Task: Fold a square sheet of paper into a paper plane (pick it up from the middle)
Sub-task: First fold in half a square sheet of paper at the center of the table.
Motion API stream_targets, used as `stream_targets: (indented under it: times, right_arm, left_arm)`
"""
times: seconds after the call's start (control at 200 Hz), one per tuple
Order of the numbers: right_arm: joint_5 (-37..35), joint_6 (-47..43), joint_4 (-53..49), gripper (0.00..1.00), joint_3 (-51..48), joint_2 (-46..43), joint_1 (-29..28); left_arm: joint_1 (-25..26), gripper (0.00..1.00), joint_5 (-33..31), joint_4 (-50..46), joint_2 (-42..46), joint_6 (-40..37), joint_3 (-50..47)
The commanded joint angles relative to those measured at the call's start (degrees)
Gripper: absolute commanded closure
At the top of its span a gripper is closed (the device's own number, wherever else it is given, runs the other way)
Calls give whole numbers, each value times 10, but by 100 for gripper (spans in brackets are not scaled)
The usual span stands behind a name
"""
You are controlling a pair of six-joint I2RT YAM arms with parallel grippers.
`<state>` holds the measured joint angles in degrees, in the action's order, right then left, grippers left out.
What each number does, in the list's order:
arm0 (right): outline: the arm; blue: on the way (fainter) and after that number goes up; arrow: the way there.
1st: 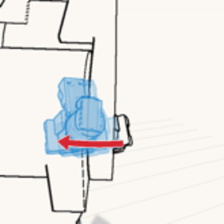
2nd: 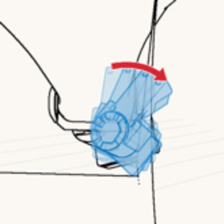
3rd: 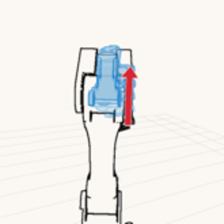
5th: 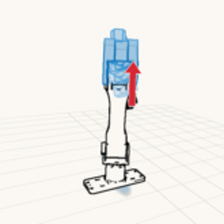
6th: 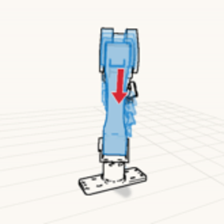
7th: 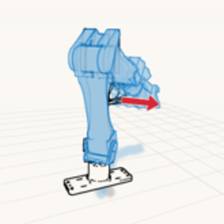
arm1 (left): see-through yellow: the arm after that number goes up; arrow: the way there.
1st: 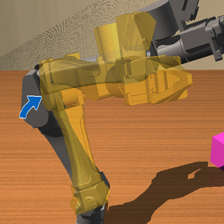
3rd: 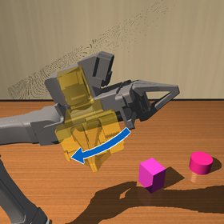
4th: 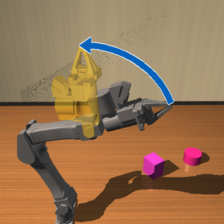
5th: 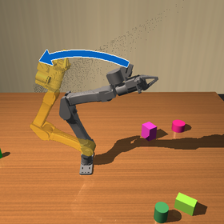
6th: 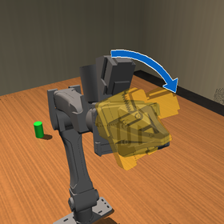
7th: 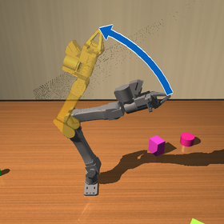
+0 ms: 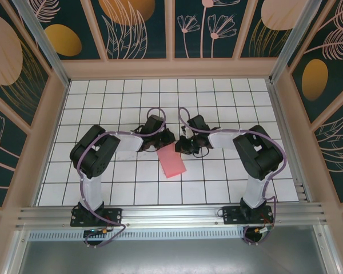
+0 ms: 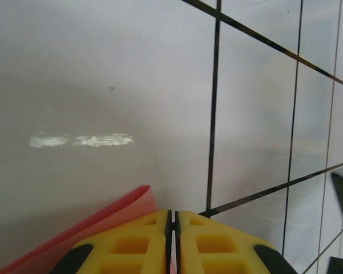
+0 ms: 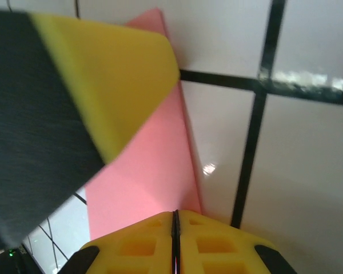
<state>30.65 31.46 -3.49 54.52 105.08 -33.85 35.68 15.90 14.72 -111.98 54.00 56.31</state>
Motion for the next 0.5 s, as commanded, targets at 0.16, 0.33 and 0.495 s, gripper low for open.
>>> stream_targets:
  times: [0.16,0.33,0.495]
  right_arm:
    - [17,-12,-7,88,26,45,3]
    - [16,-16,-13,88,2,43,4]
    - [10,-28,-40,88,-25,16,3]
  left_arm:
    - [2,88,-20,-21,-19,-11,-2]
    - [2,89,-29,-22,-20,-11,-21]
    - [2,88,-37,-24,-22,-10,-30]
